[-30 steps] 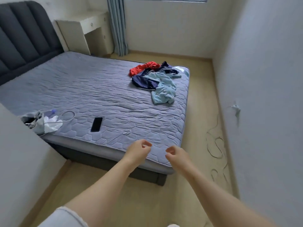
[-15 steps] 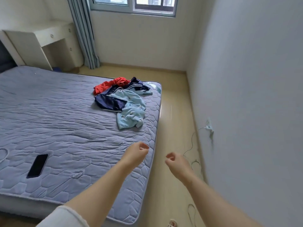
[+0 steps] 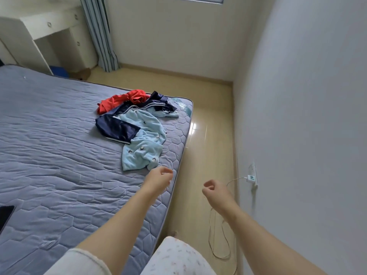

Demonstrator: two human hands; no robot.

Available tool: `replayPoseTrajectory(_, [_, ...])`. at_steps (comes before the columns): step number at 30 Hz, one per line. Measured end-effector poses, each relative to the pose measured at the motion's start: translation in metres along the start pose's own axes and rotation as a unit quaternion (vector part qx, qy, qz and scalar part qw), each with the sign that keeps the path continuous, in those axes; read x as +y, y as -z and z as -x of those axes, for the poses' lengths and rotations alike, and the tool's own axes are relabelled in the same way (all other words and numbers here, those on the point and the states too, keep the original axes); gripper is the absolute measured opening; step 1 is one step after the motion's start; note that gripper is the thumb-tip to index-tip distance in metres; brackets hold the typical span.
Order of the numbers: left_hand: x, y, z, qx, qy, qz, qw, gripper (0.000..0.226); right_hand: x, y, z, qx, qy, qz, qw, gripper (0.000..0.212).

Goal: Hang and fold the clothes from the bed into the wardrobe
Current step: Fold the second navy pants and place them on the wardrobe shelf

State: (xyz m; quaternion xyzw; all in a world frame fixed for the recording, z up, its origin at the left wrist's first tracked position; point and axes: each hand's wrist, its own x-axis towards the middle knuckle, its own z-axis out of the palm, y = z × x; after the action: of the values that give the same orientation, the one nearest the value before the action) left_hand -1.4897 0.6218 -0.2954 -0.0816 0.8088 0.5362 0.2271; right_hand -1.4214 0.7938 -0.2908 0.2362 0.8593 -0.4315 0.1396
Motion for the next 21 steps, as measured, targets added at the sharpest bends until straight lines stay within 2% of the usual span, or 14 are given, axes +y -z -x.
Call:
replayPoseTrajectory(5, [0.043, 0.007, -0.099, 0.024, -0.014, 0.010, 1.000, 0.014, -0.045, 0.011, -0.109, -0.009, 0.015, 0.000, 1.000, 0.028])
replayPoseTrajectory(15, [0.088, 0.088, -0.260, 0.101, 0.066, 0.000, 0.993, 0.018, -0.163, -0.013, -0.295, -0.115, 0.040, 0.024, 0.992, 0.023])
replayPoseTrajectory(21, [0.099, 0.123, -0.335, 0.165, 0.106, 0.008, 0.981, 0.014, -0.217, -0.023, -0.393, -0.192, 0.086, 0.099, 0.973, 0.027])
